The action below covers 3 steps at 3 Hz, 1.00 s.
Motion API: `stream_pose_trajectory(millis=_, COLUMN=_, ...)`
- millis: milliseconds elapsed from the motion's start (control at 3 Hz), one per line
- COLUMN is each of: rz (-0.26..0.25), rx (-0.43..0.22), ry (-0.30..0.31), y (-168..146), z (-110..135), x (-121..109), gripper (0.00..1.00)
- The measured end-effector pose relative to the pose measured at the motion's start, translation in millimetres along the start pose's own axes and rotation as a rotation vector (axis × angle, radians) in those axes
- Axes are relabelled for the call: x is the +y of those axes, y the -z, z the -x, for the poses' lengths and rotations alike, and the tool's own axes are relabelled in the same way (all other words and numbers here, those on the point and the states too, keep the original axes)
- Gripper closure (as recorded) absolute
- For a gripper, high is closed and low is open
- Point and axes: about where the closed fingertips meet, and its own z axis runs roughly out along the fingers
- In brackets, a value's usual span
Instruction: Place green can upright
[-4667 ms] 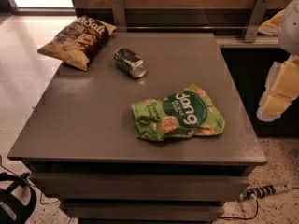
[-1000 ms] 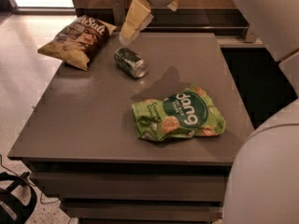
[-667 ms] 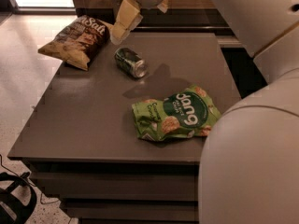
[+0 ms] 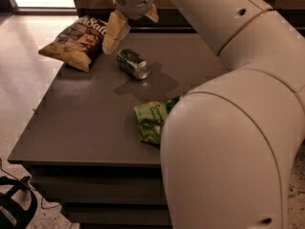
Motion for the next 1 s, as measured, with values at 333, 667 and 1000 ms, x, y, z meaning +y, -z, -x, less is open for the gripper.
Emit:
stream_pose_trajectory(millis=333, rz=-0.004, rx=0.053, ry=-0.017, y=-28.5, z=7.1, x=-6.9, gripper=0.0)
stream_pose_trajectory(millis=667, rz=0.009, rx=0.093, ry=-0.044, y=-56.6, z=9.9, x=-17.1, gripper=0.0)
stream_pose_trajectory(millis=1000, rz=0.026, rx=0.12, ry=-0.074, y=-79.3, z=9.6, x=-24.0, gripper=0.0)
